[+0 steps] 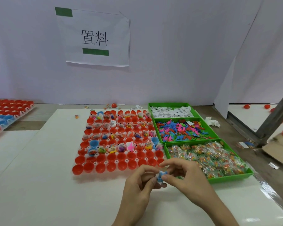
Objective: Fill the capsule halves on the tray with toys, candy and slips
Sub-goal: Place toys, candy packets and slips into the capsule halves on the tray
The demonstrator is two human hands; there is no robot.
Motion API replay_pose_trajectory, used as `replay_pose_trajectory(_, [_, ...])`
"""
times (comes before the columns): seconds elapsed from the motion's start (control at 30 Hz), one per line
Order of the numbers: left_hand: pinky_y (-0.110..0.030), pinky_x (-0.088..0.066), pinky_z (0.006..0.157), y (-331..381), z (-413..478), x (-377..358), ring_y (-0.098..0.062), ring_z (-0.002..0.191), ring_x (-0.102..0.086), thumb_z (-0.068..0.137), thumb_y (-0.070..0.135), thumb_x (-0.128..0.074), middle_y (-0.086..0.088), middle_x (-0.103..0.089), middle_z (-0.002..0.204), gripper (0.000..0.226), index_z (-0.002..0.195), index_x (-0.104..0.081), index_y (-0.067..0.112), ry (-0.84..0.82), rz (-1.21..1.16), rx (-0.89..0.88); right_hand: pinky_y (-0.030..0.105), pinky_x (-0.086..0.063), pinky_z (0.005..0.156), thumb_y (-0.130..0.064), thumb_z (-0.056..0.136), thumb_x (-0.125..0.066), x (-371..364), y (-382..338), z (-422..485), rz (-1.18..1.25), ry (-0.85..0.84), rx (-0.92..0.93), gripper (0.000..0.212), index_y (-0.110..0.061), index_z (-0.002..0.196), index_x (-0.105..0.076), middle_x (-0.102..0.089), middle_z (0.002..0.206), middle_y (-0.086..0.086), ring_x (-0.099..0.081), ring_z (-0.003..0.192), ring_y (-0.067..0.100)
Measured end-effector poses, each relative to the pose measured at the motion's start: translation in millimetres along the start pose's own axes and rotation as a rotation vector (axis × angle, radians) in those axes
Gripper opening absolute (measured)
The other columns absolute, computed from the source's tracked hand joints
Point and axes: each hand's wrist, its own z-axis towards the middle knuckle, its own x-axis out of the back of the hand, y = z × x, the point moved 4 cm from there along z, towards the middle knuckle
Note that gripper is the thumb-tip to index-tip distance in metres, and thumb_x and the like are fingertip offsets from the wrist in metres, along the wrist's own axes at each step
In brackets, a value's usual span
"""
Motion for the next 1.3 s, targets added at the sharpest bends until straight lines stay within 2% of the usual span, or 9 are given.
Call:
replay_pose_trajectory(0.2, [-0.032, -0.059, 0.078, 5, -3, -2, -0.026, 0.084, -0.073, 0.096, -0.001, -0.053, -0.01, -0.076, 0.092, 0.016, 0.105, -0.048, 0.011, -0.003, -0.028, -0.005, 0.028, -0.056, 0.072, -0.008, 0.08, -0.081, -3, 0, -4, -0.07, 0.023, 0.026, 0.021, -0.029, 0.082, -0.077, -0.07, 0.08, -0.007, -0.066, 0.075, 0.013])
replay_pose_trajectory(0.37, [-0.031, -0.058, 0.083, 7, -3, -4, -0.025, 0.092, -0.073, 0.089, 0.008, -0.068, -0.008, -0.076, 0.096, 0.021, 0.105, -0.057, 0.014, -0.005, -0.037, 0.008, 0.031, -0.057, 0.072, -0.002, 0.078, -0.081, -5, -3, -9, -0.045, 0.089, 0.045, 0.023, -0.024, 0.076, -0.075, -0.068, 0.083, -0.008, -0.068, 0.075, 0.015])
replay_pose_trajectory(0.6, [-0.029, -0.058, 0.077, 4, -1, 3, -0.022, 0.083, -0.074, 0.085, 0.001, -0.07, -0.007, -0.076, 0.086, 0.01, 0.092, -0.068, 0.008, 0.069, -0.019, 0.059, 0.028, -0.058, 0.072, 0.002, 0.076, -0.081, -11, -3, -12, -0.013, 0.123, 0.061, 0.02, -0.017, 0.076, -0.074, -0.075, 0.077, -0.003, -0.072, 0.071, 0.011])
replay_pose_trajectory(0.8, [-0.028, -0.059, 0.074, 6, -2, 3, -0.023, 0.08, -0.073, 0.086, 0.002, -0.069, -0.004, -0.075, 0.087, 0.017, 0.088, -0.07, 0.018, 0.091, 0.051, 0.022, 0.02, -0.056, 0.069, 0.001, 0.078, -0.08, -13, -1, -12, 0.001, 0.102, 0.072, 0.025, -0.024, 0.079, -0.076, -0.075, 0.078, -0.006, -0.072, 0.072, 0.01])
replay_pose_trajectory(0.9, [-0.029, -0.06, 0.074, 8, -3, 1, -0.019, 0.079, -0.073, 0.086, 0.005, -0.069, 0.001, -0.074, 0.088, 0.018, 0.089, -0.07, 0.022, 0.091, 0.119, -0.016, 0.017, -0.055, 0.069, -0.003, 0.078, -0.081, -13, 1, -10, 0.057, 0.082, 0.021, 0.031, -0.034, 0.08, -0.079, -0.076, 0.079, -0.006, -0.072, 0.074, 0.009])
replay_pose_trajectory(1.0, [-0.027, -0.059, 0.073, 9, -4, 2, -0.016, 0.079, -0.073, 0.087, 0.007, -0.07, 0.005, -0.074, 0.087, 0.019, 0.089, -0.07, 0.027, 0.111, 0.155, -0.03, 0.018, -0.055, 0.07, -0.005, 0.079, -0.082, -13, 0, -7, 0.014, 0.052, 0.016, 0.026, -0.031, 0.076, -0.078, -0.076, 0.079, -0.01, -0.071, 0.075, 0.006])
replay_pose_trajectory(1.2, [-0.031, -0.06, 0.074, 13, -5, 4, -0.019, 0.076, -0.073, 0.088, 0.014, -0.071, -0.001, -0.074, 0.084, 0.009, 0.092, -0.067, 0.021, 0.143, 0.123, -0.046, 0.015, -0.053, 0.067, -0.006, 0.077, -0.082, -13, -11, -1, -0.075, 0.056, 0.095, 0.027, -0.031, 0.072, -0.077, -0.074, 0.074, -0.015, -0.069, 0.071, 0.004])
replay_pose_trajectory(1.3, [-0.03, -0.059, 0.067, 14, -5, 5, -0.023, 0.07, -0.071, 0.091, 0.013, -0.067, -0.008, -0.074, 0.077, 0.017, 0.103, -0.058, 0.02, 0.193, 0.042, -0.035, 0.013, -0.052, 0.067, -0.004, 0.077, -0.082, -14, -17, 4, -0.095, 0.07, 0.127, 0.027, -0.03, 0.074, -0.077, -0.074, 0.075, -0.016, -0.07, 0.072, 0.004])
